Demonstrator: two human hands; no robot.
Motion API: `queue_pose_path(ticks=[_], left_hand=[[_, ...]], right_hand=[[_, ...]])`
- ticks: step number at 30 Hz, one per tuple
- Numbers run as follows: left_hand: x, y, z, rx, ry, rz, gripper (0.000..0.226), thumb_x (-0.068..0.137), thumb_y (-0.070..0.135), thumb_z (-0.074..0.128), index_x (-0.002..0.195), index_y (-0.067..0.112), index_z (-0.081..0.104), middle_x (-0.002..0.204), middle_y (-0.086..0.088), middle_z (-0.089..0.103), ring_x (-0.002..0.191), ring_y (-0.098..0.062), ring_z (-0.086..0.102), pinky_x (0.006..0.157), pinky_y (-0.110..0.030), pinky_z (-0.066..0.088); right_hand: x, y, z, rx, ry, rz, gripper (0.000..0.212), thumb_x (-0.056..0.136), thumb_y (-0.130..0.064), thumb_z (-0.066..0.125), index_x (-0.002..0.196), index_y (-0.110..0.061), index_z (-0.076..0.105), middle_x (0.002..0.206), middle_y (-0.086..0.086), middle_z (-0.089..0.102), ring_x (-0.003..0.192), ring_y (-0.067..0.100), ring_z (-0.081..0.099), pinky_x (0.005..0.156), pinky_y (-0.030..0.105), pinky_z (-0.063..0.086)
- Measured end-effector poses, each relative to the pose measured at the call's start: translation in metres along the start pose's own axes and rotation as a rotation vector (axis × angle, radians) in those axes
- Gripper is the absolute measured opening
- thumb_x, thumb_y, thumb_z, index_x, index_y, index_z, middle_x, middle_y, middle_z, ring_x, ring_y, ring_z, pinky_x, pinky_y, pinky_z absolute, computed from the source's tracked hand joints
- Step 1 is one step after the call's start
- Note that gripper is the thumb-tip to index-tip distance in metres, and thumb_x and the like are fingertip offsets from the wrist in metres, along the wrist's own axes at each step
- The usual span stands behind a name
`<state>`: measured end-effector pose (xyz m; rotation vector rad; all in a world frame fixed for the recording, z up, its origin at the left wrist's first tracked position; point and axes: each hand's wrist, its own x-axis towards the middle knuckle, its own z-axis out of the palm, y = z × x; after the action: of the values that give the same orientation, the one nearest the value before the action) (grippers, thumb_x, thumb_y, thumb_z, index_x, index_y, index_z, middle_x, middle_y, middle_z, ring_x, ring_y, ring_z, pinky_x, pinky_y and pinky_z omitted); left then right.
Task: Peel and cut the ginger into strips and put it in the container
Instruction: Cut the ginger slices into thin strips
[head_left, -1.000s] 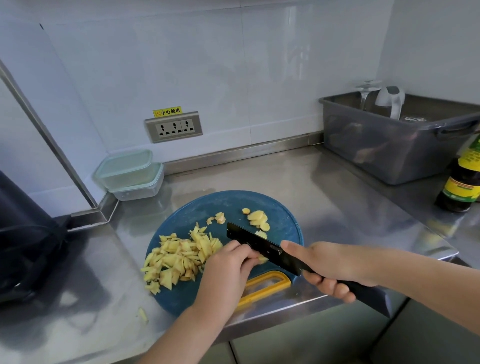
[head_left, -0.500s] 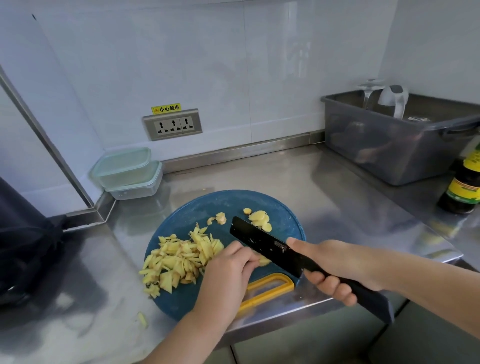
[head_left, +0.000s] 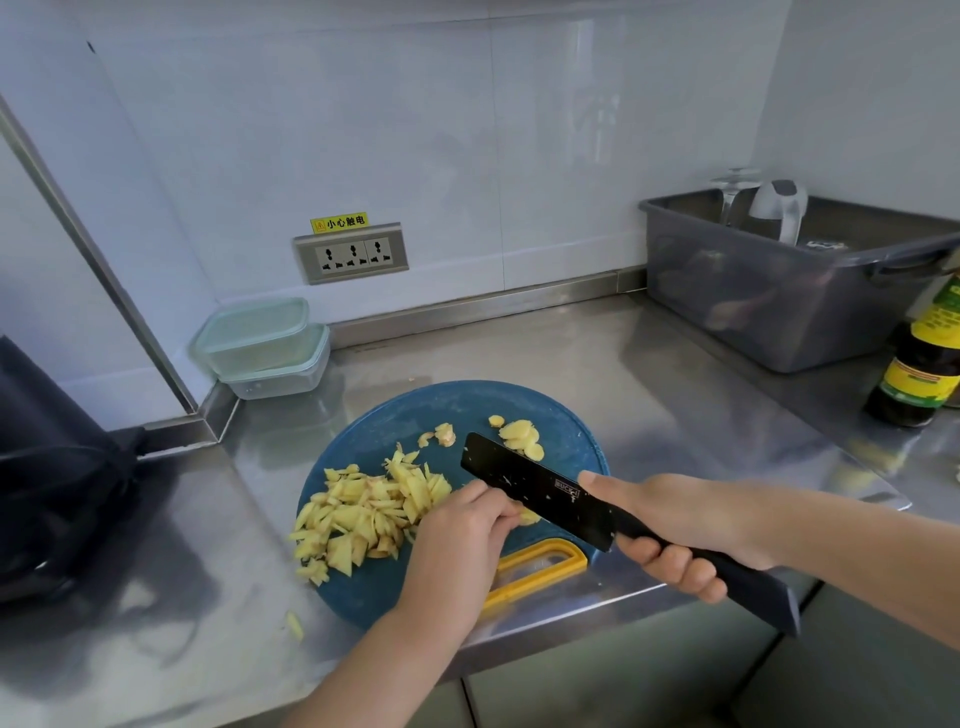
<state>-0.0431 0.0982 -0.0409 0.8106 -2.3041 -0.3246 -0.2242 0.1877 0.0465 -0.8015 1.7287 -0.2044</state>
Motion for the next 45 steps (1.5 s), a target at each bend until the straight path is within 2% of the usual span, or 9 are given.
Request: queue_pose_path(ticks=[5,10,15,18,23,31,37,43,45], left_hand=[[0.0,-0.003,0.002,-0.035,-0.003,-0.029,0.015,0.071,0.011,0.08,0.079,0.021,0.074,0.076,0.015,0.064,0.069,0.003,0.058,0.065,0.004,0.038],[0.0,-0.007,0.005,-0.043,0.007,-0.037,0.014,0.073,0.011,0.079,0.078,0.021,0.073,0.078,0.014,0.065,0.072,0.001,0.061,0.068,-0.002,0.043],[0.001,-0.005,0.003,-0.031,0.014,-0.026,0.014,0.071,0.009,0.079,0.076,0.02,0.072,0.078,0.013,0.065,0.07,-0.001,0.062,0.063,-0.013,0.051],[0.0,-0.005,0.002,-0.016,0.02,-0.024,0.012,0.071,0.009,0.08,0.075,0.018,0.072,0.075,0.011,0.063,0.066,-0.002,0.061,0.059,-0.018,0.052],[-0.001,-0.003,0.001,-0.03,0.025,-0.039,0.008,0.073,0.014,0.079,0.074,0.017,0.072,0.075,0.011,0.063,0.068,0.0,0.061,0.062,-0.014,0.05],[-0.001,-0.002,0.0,-0.013,0.016,-0.04,0.006,0.075,0.015,0.077,0.078,0.015,0.072,0.077,0.01,0.059,0.067,0.001,0.056,0.061,0.001,0.038],[-0.001,-0.001,-0.001,-0.044,0.039,-0.029,0.009,0.074,0.012,0.079,0.075,0.016,0.071,0.074,0.019,0.049,0.061,0.013,0.044,0.066,0.003,0.036],[0.0,-0.002,-0.001,-0.002,0.029,-0.022,0.009,0.073,0.014,0.079,0.074,0.018,0.071,0.073,0.016,0.058,0.064,0.005,0.051,0.057,0.001,0.035],[-0.001,-0.002,0.0,0.016,0.031,-0.015,0.01,0.072,0.014,0.08,0.073,0.018,0.071,0.073,0.012,0.063,0.065,0.002,0.056,0.059,-0.003,0.037]], right_hand=[[0.006,-0.004,0.003,-0.09,0.049,0.03,0.069,0.082,-0.082,0.024,0.054,-0.019,0.033,0.046,-0.002,0.028,0.037,0.014,0.023,0.039,0.017,0.025],[0.017,-0.009,0.007,-0.098,0.028,0.078,0.07,0.081,-0.083,0.021,0.056,-0.019,0.03,0.046,-0.002,0.026,0.036,0.014,0.023,0.04,0.017,0.025],[0.023,-0.016,0.014,-0.074,0.071,0.088,0.07,0.08,-0.084,0.021,0.056,-0.019,0.031,0.045,-0.003,0.029,0.035,0.012,0.025,0.04,0.018,0.027],[0.022,-0.011,0.017,0.048,0.075,0.055,0.07,0.081,-0.082,0.025,0.054,-0.019,0.034,0.045,-0.003,0.03,0.034,0.011,0.026,0.039,0.016,0.027],[0.012,0.006,0.013,0.228,0.005,-0.047,0.068,0.087,-0.076,0.03,0.05,-0.02,0.038,0.047,-0.003,0.03,0.035,0.011,0.025,0.036,0.018,0.026],[-0.005,-0.001,0.004,0.095,0.023,-0.075,0.066,0.087,-0.076,0.028,0.052,-0.02,0.034,0.046,-0.004,0.027,0.037,0.012,0.022,0.035,0.019,0.024],[-0.004,0.004,0.006,0.075,-0.012,-0.075,0.065,0.088,-0.075,0.027,0.053,-0.02,0.034,0.048,-0.004,0.027,0.038,0.011,0.023,0.037,0.02,0.025],[-0.003,0.003,0.006,0.074,-0.022,-0.061,0.067,0.088,-0.075,0.026,0.052,-0.02,0.035,0.047,-0.004,0.027,0.037,0.01,0.023,0.036,0.02,0.025],[-0.001,0.002,0.005,0.063,-0.027,-0.052,0.067,0.088,-0.076,0.025,0.051,-0.02,0.034,0.047,-0.004,0.027,0.037,0.011,0.023,0.036,0.02,0.025]])
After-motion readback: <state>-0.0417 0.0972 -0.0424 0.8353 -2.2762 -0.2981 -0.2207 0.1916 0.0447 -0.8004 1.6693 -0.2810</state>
